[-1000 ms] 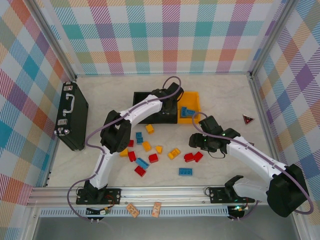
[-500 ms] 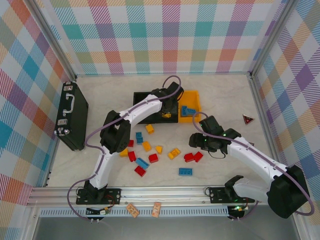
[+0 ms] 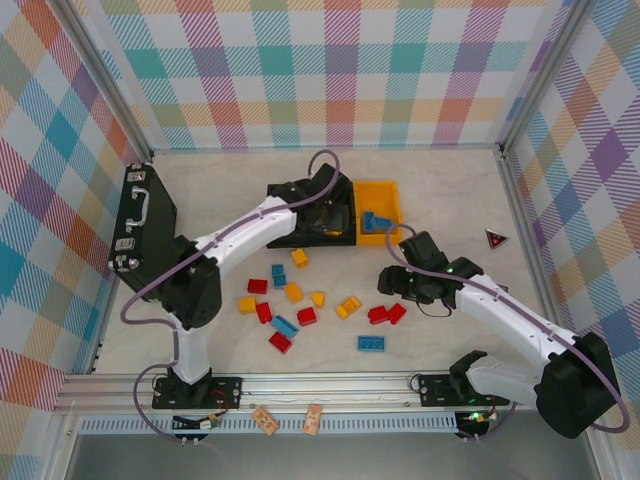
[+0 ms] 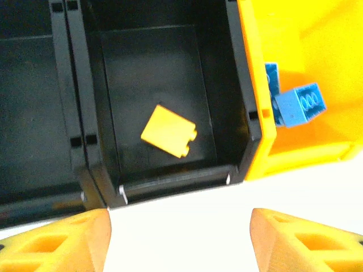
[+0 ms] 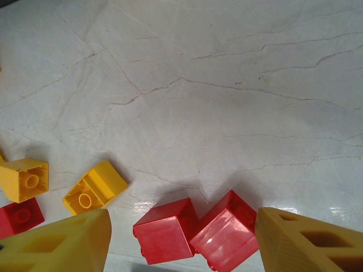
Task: Sort the legos into containers by color
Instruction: Pick up the lego from the middle-left of the table.
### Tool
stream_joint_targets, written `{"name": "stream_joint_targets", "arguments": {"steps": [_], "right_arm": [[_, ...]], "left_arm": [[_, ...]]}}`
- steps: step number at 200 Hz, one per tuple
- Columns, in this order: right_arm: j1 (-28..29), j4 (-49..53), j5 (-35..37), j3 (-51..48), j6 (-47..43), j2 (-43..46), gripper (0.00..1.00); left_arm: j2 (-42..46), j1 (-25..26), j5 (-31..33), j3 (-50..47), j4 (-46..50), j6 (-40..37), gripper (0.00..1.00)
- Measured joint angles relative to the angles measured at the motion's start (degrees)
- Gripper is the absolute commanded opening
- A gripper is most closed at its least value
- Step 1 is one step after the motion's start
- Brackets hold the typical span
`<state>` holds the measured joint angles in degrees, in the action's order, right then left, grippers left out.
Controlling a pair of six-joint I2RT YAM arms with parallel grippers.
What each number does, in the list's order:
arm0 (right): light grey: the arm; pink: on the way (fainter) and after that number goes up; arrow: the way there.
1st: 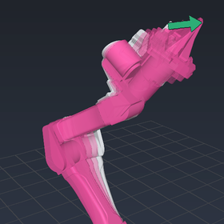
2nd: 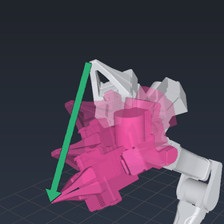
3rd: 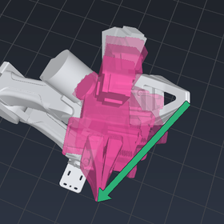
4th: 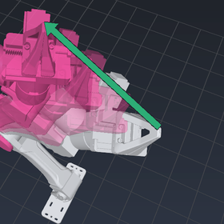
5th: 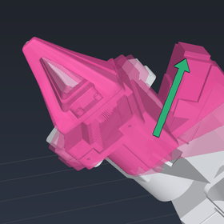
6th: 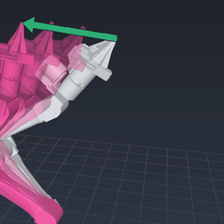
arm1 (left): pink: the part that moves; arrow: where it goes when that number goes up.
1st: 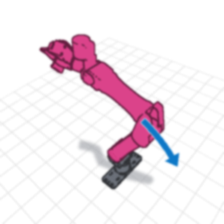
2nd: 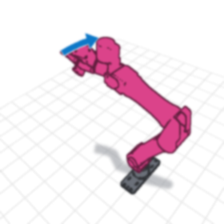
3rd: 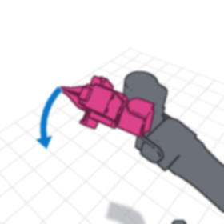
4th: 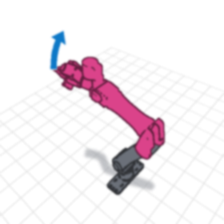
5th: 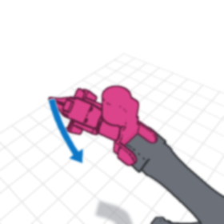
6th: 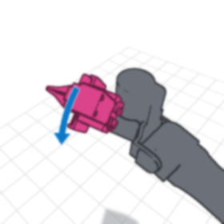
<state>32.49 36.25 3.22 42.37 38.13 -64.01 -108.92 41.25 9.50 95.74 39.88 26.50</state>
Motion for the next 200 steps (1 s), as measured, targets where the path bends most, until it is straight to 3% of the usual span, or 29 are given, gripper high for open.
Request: {"name": "stream_joint_targets", "arguments": {"steps": [68,101,147,200], "right_arm": [[2.34,0.39,-2.91,4.02,0.0,-3.8,0.68],[3.54,0.0,-4.26,4.63,0.48,-5.07,0.68],[2.45,0.98,-4.76,4.31,2.16,-3.28,0.69],[-5.84,4.15,-5.49,-1.57,2.64,6.67,0.7]], "left_arm": [[18.38,0.31,-5.27,-25.33,-5.6,2.58,0.64],[24.3,0.76,-9.29,-32.0,-7.3,2.38,0.62],[23.02,8.2,-12.04,-32.85,-9.03,-1.77,0.59],[10.21,16.68,-10.56,-26.01,-7.04,-7.8,0.62]]}}
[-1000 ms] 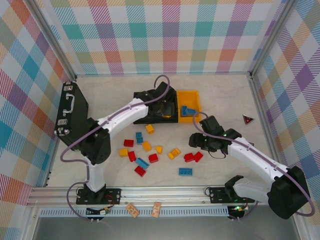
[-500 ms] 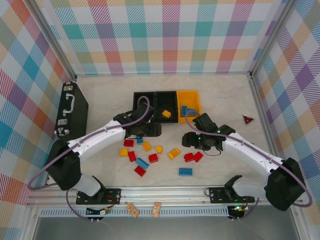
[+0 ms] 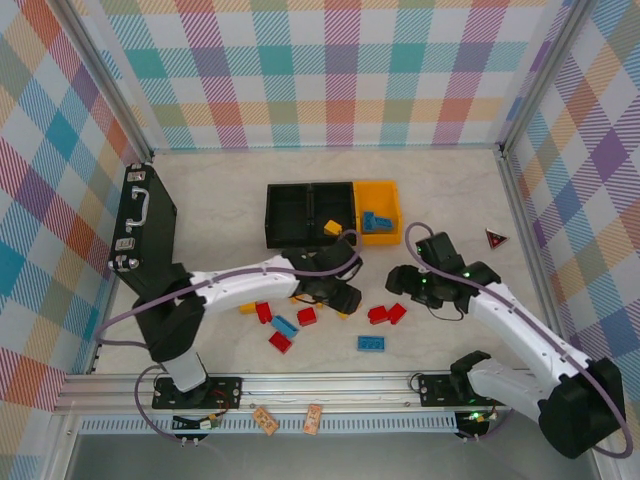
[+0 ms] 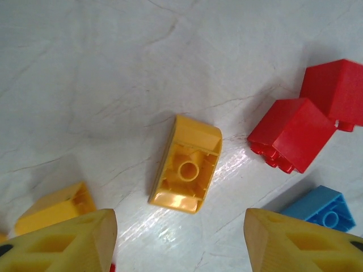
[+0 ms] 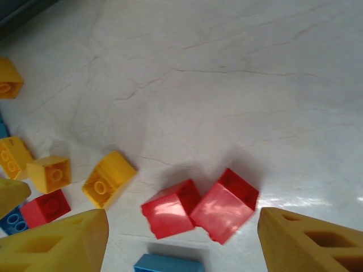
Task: Sort the legos into containers by color
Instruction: Pick up the lego from the middle-left of the table.
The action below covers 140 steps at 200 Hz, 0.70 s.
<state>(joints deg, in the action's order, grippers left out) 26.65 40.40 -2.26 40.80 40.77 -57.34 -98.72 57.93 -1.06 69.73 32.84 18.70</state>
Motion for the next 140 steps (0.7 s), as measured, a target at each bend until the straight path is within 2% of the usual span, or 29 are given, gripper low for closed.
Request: {"name": "stream_joint_targets", "arguments": {"steps": [72,140], "right_arm": [[-3.8,2.32,-1.57,-2.73,-0.09,3.91,0.71],[-3.82,1.62,-2.6,-3.06,-0.72,2.99,0.71]], "left_arm": [[-8.35,1.2,2.25,2.69,0.17,-2.51,0.63],[-11.54,1.27,3.69,3.72,-0.07,-2.54,0.54]]}}
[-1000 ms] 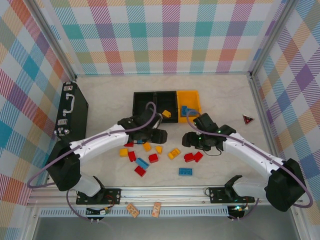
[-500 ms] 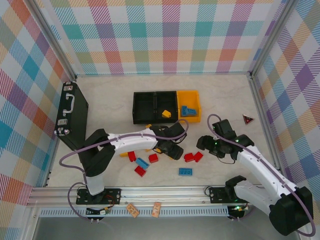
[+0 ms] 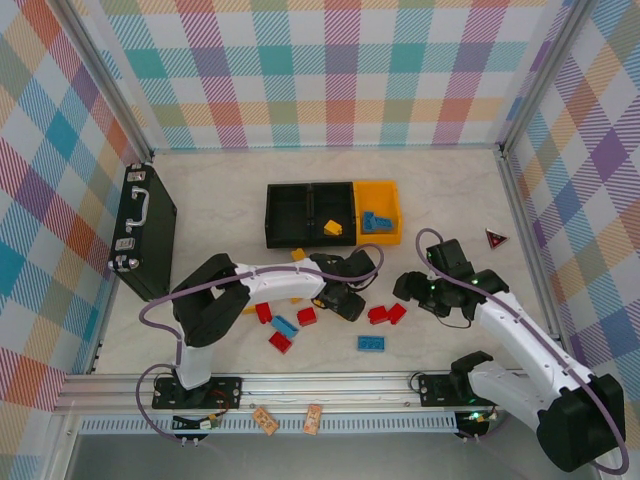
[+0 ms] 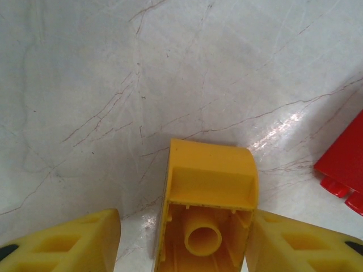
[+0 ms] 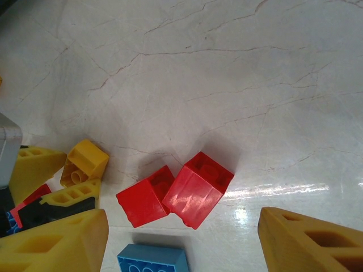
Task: Sort the legos into containers by color
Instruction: Pick up the lego from the middle-left of the table.
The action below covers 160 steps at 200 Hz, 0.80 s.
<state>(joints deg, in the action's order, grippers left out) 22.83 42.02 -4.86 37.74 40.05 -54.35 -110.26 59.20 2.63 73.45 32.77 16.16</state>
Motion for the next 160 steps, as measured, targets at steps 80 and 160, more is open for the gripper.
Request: {"name": "stream_joint_targets", "arguments": {"steps": [80,160], "right_arm": [[-0.07,-1.03,-0.42,-0.31,-0.02,-0.61,0.7],[-0.07,-4.61,-2.78,-0.35,0.02,-1.57,0.7]], "left_arm": [[-0.7,0.02,0.22,0.85,0.07,-0.63,0.32],[3.58,-6.29,0.28,6.14,2.19,-0.37,0.31]]}}
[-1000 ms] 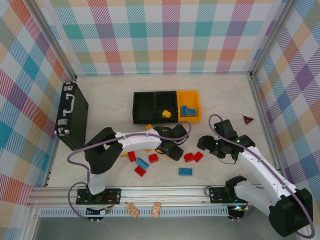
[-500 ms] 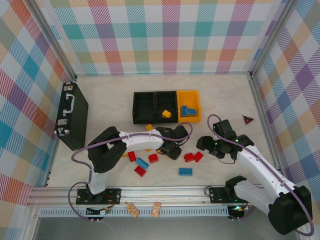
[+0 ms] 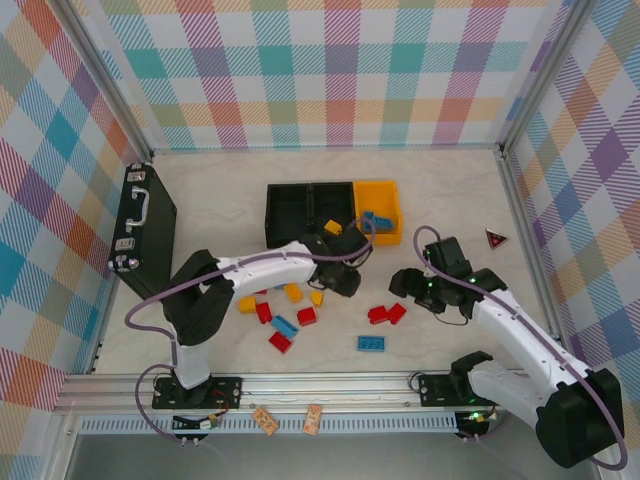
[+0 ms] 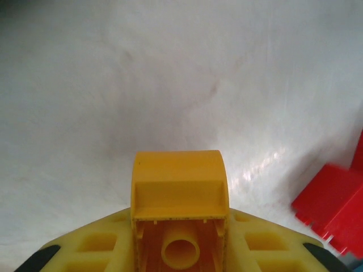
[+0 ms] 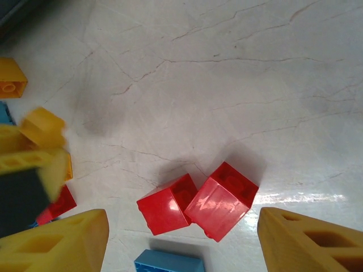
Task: Sort the legos into containers by color
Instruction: Place the lego in the container.
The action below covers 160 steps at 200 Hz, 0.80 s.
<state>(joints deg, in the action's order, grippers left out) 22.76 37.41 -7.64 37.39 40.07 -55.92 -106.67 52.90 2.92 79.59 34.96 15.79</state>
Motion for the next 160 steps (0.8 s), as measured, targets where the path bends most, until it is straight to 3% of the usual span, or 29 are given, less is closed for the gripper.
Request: {"name": "stream_joint_targets", "arguments": {"steps": [64,160], "right_arm": [[-0.11,-3.39,-2.69,2.51,0.0,-5.35,0.7],[-0.11,-5.31,-3.8,3.87,0.0,-6.62,0.7]], "left_arm": [[-0.66,-8.59,1.05,12.04,3.19,1.09,0.32],[-19.26,-14.4,2.6,36.46,10.12,1.33,0.33]]}}
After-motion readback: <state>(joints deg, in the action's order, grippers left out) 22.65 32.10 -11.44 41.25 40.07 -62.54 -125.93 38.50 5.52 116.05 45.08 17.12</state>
